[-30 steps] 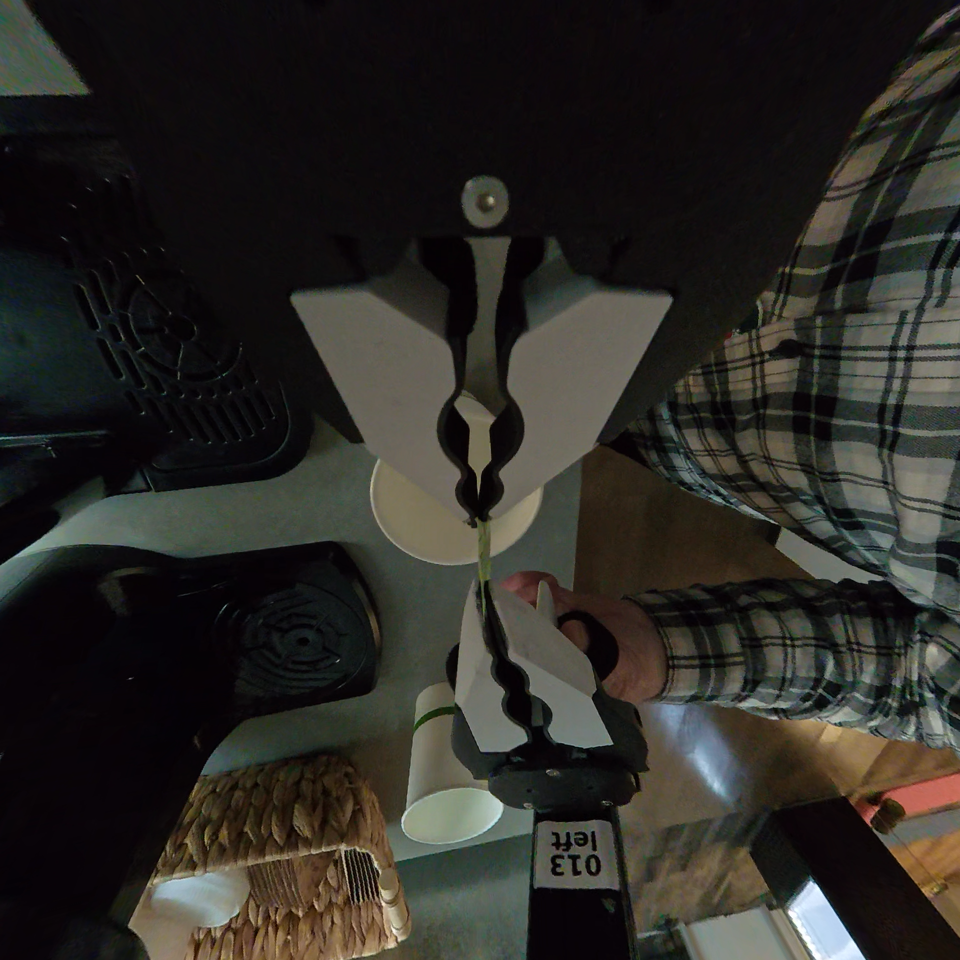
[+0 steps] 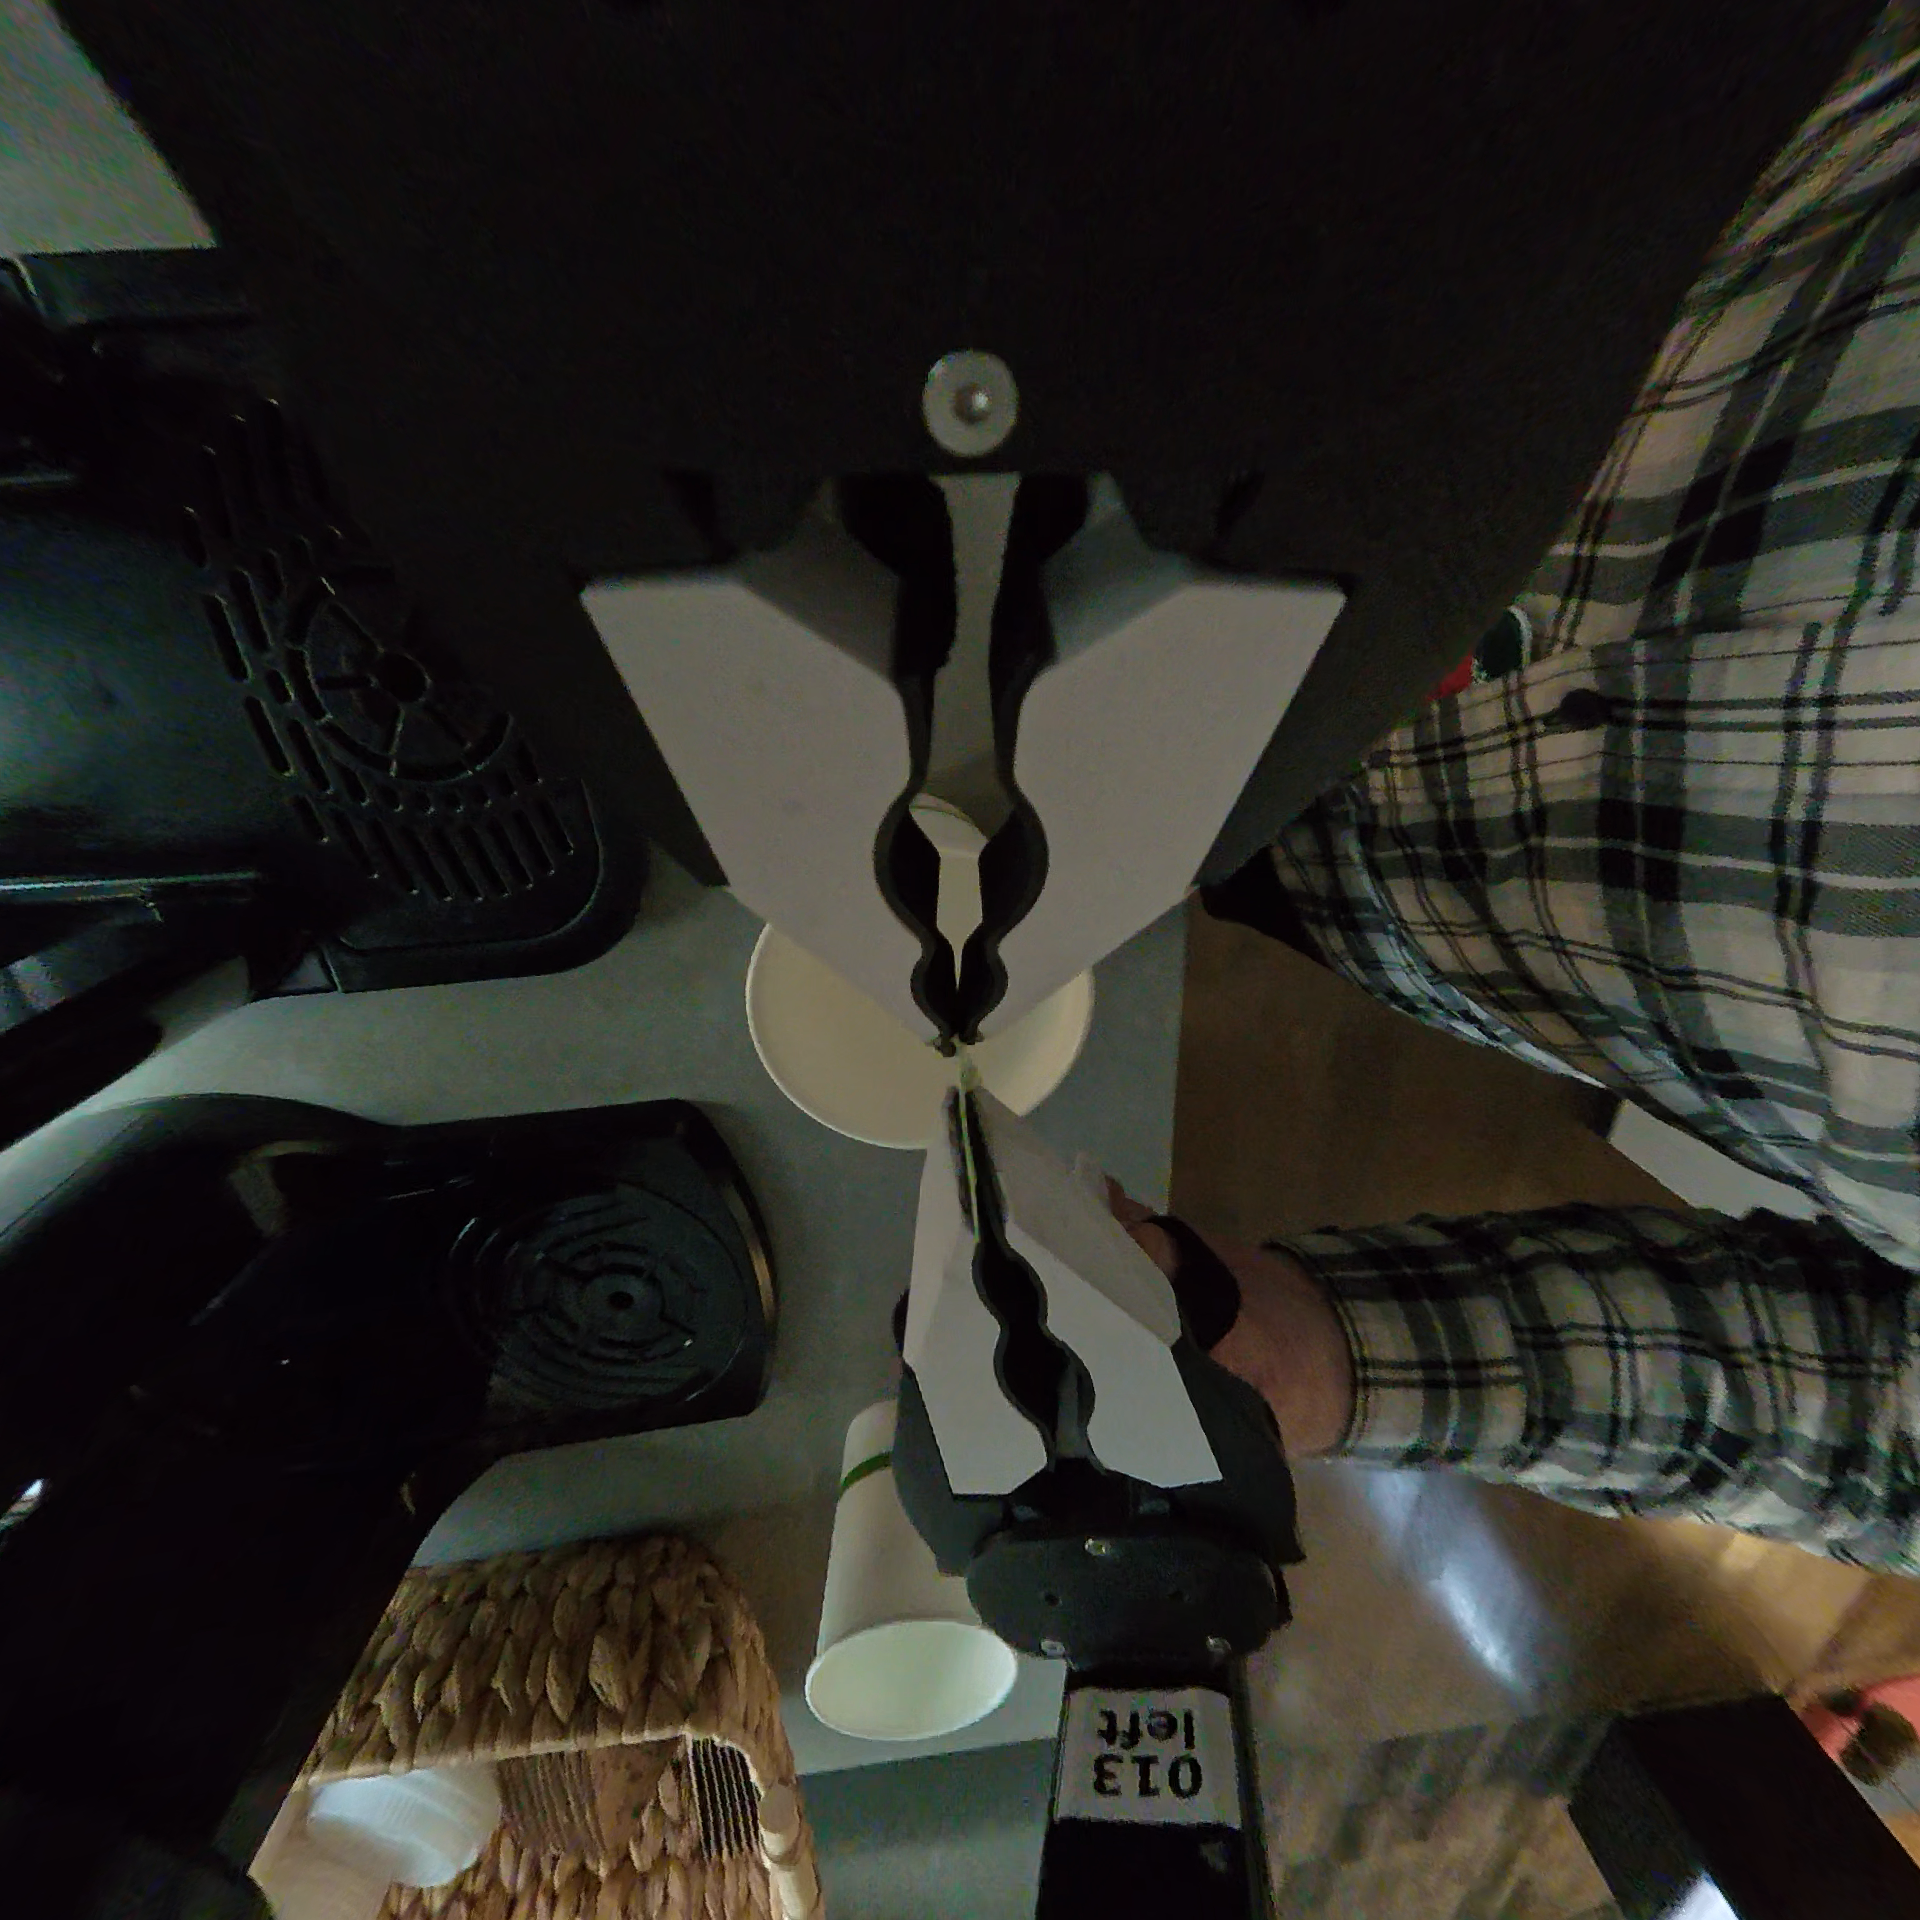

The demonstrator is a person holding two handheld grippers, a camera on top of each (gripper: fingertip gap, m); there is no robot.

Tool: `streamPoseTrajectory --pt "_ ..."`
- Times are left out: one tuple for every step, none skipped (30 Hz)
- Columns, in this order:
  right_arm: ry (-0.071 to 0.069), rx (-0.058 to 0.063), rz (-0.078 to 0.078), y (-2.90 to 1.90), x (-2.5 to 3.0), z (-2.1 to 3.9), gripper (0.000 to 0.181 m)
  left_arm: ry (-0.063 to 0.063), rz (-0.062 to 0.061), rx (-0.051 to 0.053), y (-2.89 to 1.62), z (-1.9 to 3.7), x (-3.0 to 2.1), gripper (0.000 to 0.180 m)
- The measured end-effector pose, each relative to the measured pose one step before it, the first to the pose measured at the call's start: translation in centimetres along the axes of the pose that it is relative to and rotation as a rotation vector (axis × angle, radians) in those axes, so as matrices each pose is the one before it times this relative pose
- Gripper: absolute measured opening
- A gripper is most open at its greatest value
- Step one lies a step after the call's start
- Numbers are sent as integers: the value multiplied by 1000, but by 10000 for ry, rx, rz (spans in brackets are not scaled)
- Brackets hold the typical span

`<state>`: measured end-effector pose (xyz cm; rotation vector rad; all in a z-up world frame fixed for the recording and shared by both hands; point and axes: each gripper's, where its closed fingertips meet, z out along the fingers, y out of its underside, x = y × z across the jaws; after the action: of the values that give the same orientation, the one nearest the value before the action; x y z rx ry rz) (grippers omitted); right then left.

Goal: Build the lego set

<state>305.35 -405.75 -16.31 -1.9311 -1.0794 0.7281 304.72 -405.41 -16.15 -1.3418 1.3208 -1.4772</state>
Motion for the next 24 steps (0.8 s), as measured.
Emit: streamPoseTrajectory --pt "-101 141 112 -147 2 -89 0 9 -40 80 -173 13 72 0" --pt "55 -10 15 84 165 11 0 -83 83 -135 137 112 -21 0" --pt "95 -60 -26 149 144 64 0 -44 105 -181 218 112 29 0" --pt "-20 -18 2 83 -57 53 0 -21 1 -48 69 -32 -20 0" --pt "-82 38 19 34 -125 -41 0 -52 -51 47 -54 -189 -139 0" --pt "9 85 61 -38 49 -170 0 -72 -56 80 -90 -289 -173 0" --pt "36 113 76 -107 123 -176 0 -27 -29 50 -51 -202 -38 0" --pt "-58 70 52 -108 -74 -6 0 31 -48 28 10 -32 97 0" --pt "-42 -28 -36 -14 -153 186 0 61 -53 -63 173 158 169 0" --pt "1 -138 -71 146 -132 274 0 -1 15 -184 358 235 79 0" --pt "19 -87 -44 122 -69 167 0 -105 105 -121 196 144 -34 0" --pt "-26 50 35 -5 -37 -20 0 -90 75 -2 -46 -7 -32 0" --pt "-52 147 83 -105 -9 -157 0 52 -19 74 -193 -70 126 0" --pt "-42 114 74 -102 -16 -127 0 36 -39 71 -131 -4 94 0" --pt "38 -11 -9 -17 37 14 0 -20 6 -14 51 84 16 0" --pt "74 -83 -65 14 24 95 0 17 -1 -55 138 74 32 0" --pt "47 -115 -80 51 -36 87 0 -66 10 -25 84 -33 -116 0" --pt "0 -48 -53 61 -76 -17 0 -86 30 44 -64 -180 -175 0" --pt "-54 90 59 -61 -60 -99 0 9 -34 48 -108 -121 -1 0" --pt "-26 76 79 -16 28 -72 0 3 18 -2 -30 30 96 0" --pt "52 -24 3 77 104 -1 0 -43 78 -91 134 159 82 0" --pt "72 -23 -17 5 92 34 0 28 28 -76 148 170 107 0" --pt "11 -11 -25 -23 -48 38 0 18 -41 13 18 61 18 0" --pt "-7 -19 -40 28 -77 -33 0 -44 -46 86 -106 -114 -114 0"
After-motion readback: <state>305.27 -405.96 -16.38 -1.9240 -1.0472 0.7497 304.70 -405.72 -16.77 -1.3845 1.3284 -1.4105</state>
